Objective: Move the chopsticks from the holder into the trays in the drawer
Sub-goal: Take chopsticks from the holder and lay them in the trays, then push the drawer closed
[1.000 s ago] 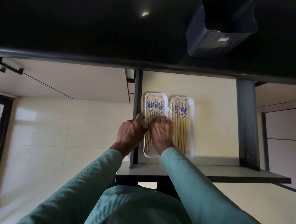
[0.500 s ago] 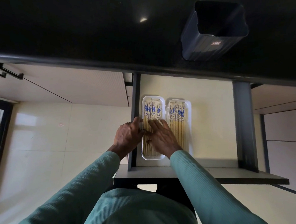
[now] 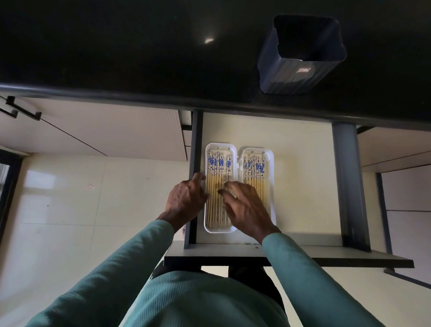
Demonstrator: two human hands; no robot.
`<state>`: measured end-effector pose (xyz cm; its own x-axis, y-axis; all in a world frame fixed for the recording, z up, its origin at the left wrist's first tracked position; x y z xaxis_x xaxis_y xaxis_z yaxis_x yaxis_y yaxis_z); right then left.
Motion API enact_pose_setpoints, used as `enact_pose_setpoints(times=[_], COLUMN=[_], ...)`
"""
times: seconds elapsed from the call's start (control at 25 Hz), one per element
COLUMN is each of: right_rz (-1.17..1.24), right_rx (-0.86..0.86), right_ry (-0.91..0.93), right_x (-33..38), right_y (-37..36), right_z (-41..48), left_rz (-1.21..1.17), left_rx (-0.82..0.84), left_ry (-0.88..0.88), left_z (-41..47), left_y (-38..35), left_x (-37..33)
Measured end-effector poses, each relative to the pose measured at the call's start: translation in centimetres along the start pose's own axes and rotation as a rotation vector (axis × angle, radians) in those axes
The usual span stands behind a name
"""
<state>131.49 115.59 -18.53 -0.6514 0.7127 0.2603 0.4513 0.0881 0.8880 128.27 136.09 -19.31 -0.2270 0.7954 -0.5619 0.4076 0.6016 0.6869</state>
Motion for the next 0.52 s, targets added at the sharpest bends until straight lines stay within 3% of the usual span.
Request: enact_pose_setpoints(times=[0.2,0.36,0.52], right_rz=[0.167,0.303,0.349], right_rx=[-0.064,-0.093,-0.122], right_ry=[-0.102,-0.194,-0.229], right_x=[-0.9,-2.1,-3.7], right_y=[0.6,1.4,1.0], right_z=[-2.8,-6.1,-11.9], left_rz=[-0.048,0.061,0.126], left_rx=[-0.043,-0.123,-0.117], left_ry=[0.002,-0.219,-0.303], left_z=[-1.8,-4.2,-6.9], left_y=[-0.7,-2.0,-5.6], left_x=[-2.2,-6.3,-10.7])
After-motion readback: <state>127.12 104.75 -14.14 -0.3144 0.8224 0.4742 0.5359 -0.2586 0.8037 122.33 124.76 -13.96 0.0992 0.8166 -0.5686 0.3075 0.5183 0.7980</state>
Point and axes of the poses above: each hand's wrist, its own z-axis towards the middle knuckle, its own y-axis out of the back of the hand, x = y × z, the point moved 1 cm from there along z, towards the middle knuckle, and after that the axes turned 14 degrees about x, right-handed, at the moved point
